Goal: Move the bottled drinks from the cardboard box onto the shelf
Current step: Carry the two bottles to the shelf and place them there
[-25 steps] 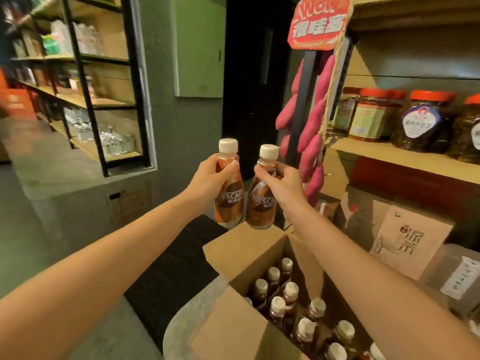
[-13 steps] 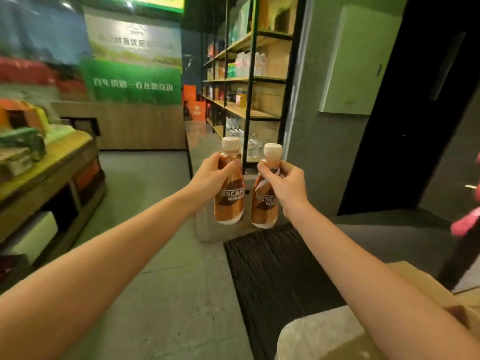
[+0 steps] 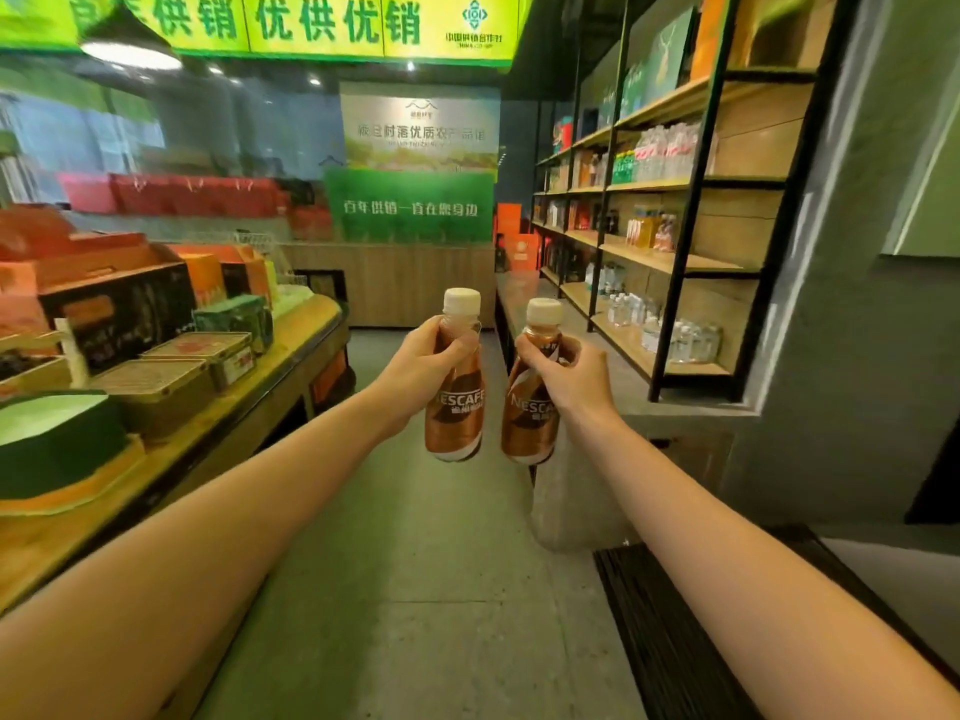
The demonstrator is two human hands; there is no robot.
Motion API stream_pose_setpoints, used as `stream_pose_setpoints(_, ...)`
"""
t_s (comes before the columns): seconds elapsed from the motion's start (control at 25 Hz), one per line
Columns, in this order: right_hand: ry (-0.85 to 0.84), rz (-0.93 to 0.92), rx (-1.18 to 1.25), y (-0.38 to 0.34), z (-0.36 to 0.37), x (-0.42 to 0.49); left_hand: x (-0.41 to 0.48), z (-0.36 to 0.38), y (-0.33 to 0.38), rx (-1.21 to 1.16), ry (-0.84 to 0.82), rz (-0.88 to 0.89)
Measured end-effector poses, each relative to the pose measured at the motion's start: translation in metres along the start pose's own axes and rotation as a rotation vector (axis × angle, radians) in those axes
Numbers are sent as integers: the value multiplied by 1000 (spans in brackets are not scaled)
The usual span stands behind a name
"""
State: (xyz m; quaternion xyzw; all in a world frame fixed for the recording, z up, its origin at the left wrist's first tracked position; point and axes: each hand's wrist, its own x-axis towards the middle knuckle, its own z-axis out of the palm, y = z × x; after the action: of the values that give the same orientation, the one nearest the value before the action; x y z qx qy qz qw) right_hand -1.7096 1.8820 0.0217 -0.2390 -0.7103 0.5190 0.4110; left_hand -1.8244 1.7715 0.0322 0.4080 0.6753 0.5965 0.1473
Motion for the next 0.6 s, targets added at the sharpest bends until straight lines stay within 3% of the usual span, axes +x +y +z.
stream_pose_setpoints(0.24,6,-22,-23,28,86,106,105,-60,-46,5,59,-35)
stream_pose_setpoints(0.6,-17,-67,-32,94,153,336,333,-77,-118,1,140,-40)
